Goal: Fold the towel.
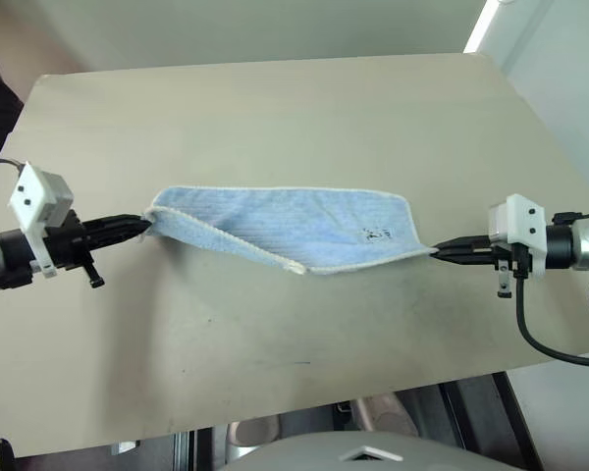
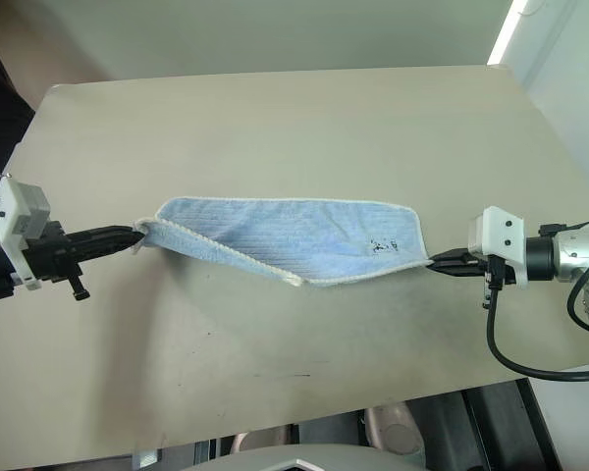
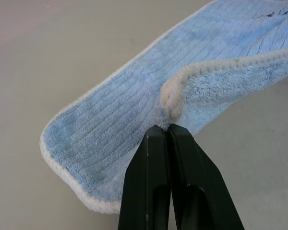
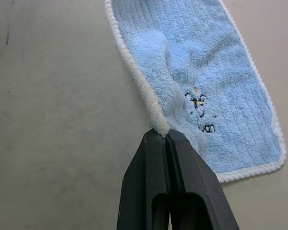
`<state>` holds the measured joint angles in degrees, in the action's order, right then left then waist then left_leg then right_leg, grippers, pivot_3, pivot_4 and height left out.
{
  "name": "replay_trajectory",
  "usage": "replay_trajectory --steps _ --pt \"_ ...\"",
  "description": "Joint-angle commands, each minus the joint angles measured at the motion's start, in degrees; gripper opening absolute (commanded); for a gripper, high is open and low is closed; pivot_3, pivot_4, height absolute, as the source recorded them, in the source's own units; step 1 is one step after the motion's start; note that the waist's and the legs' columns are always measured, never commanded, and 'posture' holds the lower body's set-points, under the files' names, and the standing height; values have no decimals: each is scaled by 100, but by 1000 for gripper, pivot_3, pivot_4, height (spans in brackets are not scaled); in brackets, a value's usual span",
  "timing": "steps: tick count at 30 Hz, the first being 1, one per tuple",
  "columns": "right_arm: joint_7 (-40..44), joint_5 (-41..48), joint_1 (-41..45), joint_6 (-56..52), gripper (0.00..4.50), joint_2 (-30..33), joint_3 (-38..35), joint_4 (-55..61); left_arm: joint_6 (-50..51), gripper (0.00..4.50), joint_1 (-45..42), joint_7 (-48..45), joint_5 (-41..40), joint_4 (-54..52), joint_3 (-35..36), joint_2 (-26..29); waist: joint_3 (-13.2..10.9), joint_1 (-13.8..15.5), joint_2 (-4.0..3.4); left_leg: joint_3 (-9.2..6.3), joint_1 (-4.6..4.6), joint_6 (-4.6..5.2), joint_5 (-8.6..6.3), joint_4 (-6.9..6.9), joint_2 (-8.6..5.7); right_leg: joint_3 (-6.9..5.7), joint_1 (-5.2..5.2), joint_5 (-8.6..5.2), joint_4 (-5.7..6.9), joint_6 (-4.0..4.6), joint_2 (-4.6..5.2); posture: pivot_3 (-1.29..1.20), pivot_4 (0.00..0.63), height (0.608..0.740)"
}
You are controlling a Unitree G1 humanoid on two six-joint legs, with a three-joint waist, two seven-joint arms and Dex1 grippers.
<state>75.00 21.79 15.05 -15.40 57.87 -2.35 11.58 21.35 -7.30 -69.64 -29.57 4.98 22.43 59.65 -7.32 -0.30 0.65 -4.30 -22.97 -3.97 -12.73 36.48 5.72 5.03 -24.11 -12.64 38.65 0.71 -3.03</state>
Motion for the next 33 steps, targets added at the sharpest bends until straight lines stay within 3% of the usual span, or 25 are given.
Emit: replay_trajectory --steps 1,33 --pt "-1 94 41 6 21 36 -157 129 2 0 -22 17 -44 -143 199 66 0 0 0 0 0 0 0 -1 0 0 0 -1 0 0 -2 0 150 740" --pt "-1 94 41 6 21 36 -157 129 3 0 -22 18 -44 -143 199 66 0 1 0 -2 0 0 0 1 3 0 1 2 1 2 -12 0 150 740"
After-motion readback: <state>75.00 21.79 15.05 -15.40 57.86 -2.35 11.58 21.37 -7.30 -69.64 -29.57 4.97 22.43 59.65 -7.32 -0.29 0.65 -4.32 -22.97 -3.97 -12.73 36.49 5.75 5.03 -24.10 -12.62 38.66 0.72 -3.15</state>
